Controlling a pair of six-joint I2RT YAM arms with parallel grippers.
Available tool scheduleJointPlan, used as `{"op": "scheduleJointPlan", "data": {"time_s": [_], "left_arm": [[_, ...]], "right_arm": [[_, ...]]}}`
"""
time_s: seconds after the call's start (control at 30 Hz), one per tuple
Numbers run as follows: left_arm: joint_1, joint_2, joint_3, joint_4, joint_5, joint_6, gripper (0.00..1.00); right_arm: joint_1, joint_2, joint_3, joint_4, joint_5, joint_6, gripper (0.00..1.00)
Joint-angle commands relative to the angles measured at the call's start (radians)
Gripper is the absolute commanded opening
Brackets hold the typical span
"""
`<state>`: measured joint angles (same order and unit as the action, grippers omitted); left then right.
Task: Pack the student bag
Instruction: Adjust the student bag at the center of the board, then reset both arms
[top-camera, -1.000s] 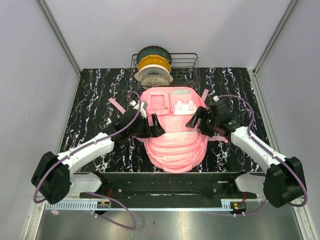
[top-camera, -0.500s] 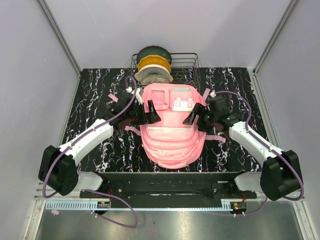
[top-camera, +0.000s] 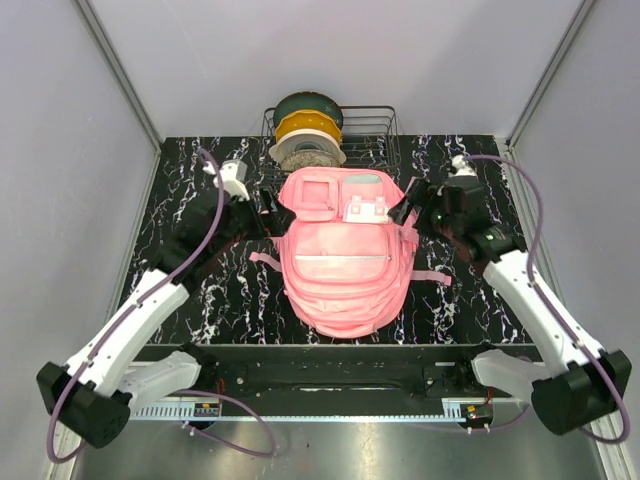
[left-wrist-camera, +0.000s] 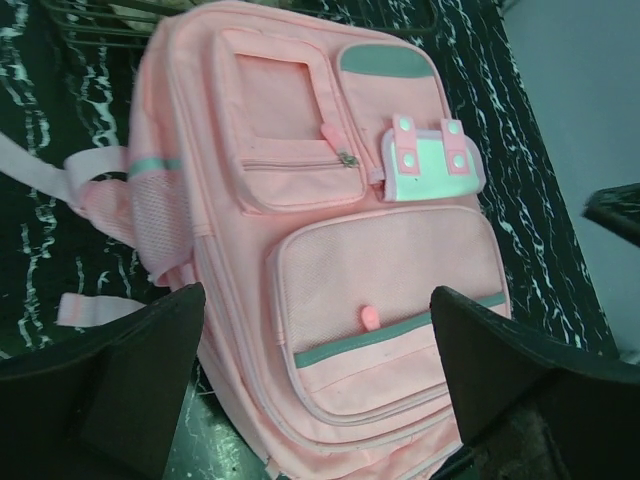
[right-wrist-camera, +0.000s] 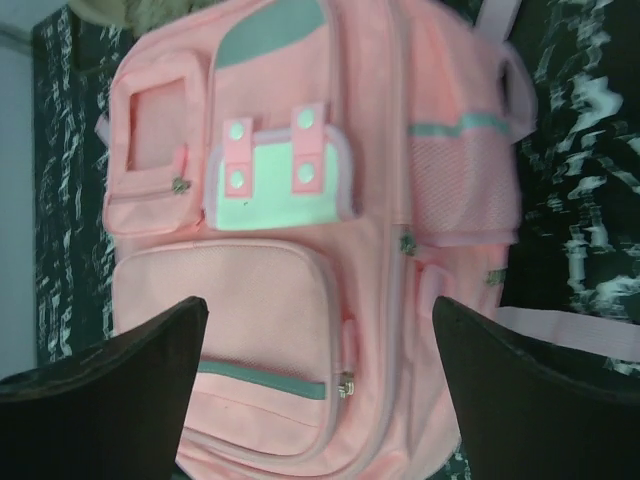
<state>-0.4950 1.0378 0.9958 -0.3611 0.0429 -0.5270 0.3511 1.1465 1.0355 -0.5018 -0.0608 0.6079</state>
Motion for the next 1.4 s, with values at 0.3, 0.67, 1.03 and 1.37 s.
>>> {"op": "scheduleJointPlan", "data": {"time_s": [0.3, 0.67, 1.03, 1.37], "left_arm": [[0.171, -0.145, -0.177, 0.05, -0.108, 0.105, 0.99], [0.296, -0.081, -0.253, 0.002, -0.103, 0.048, 0.99], [0.294, -0.153, -0.263, -0.039, -0.238, 0.002, 0.99], [0.294, -0.214, -0.299, -0.012, -0.241, 0.004, 0.99]], "right_arm": [[-0.191, -0.068, 0.084, -0.109, 0.273, -0.119, 0.99], [-0.385, 0.085, 0.006, 0.041, -0.223, 0.003, 1.0], [-0.383, -0.076, -0.165, 0.137, 0.177, -0.074, 1.0], [-0.383, -0.189, -0.46, 0.615, 0.361, -0.304, 1.0]]}}
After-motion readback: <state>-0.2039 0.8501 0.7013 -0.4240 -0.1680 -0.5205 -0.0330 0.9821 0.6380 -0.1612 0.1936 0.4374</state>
